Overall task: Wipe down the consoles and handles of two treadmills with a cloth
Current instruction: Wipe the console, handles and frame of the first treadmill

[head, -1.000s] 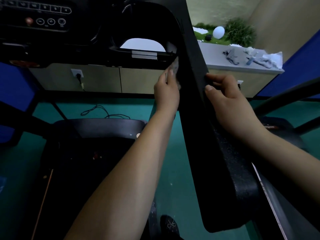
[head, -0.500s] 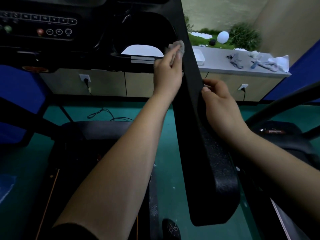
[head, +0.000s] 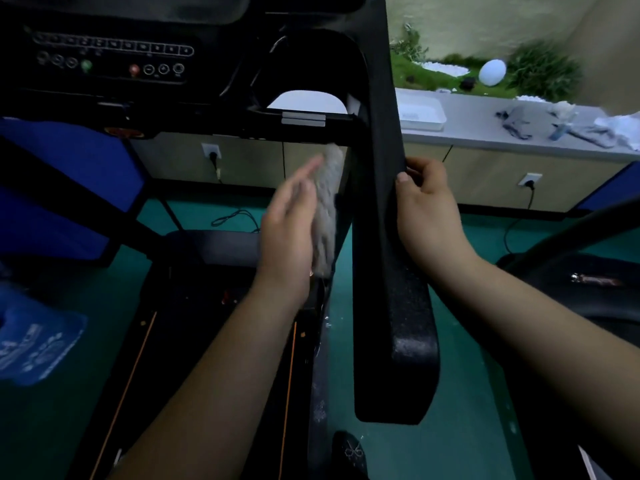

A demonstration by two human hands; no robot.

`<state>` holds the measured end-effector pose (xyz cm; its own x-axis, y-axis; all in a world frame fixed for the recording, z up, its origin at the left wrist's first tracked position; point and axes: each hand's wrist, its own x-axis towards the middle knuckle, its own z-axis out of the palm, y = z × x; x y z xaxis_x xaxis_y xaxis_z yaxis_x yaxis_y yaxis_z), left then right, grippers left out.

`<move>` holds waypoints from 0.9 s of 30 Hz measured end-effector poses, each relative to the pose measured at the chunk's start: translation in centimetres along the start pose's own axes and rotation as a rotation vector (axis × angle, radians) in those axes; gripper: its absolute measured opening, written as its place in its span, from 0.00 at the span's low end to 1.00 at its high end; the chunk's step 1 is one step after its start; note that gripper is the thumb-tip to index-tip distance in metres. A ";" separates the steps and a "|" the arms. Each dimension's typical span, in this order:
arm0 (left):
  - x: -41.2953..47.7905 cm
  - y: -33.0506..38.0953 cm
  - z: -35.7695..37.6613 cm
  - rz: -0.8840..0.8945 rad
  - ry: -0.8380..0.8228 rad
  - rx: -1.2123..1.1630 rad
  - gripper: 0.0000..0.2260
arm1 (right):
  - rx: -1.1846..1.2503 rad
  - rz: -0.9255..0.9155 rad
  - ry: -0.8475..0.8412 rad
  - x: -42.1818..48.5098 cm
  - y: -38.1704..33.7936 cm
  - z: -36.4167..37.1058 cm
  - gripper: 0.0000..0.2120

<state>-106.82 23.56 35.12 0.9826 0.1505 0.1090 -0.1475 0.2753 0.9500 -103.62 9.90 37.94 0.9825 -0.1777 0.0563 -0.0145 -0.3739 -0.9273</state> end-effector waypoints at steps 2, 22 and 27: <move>2.8 -0.2 1.6 -0.012 0.064 0.121 0.13 | -0.001 -0.009 -0.007 0.2 0.1 0.0 0.13; -14.5 2.7 5.5 -0.101 0.307 0.318 0.15 | -0.005 -0.055 -0.057 0.6 0.6 -0.2 0.16; -15.5 -1.3 7.7 0.263 0.480 1.064 0.23 | -0.022 -0.023 -0.055 0.5 0.7 -0.2 0.18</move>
<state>-120.99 13.53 34.46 0.7605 0.4862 0.4304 0.0524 -0.7066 0.7057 -103.21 9.35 37.46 0.9913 -0.1184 0.0566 0.0049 -0.3975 -0.9176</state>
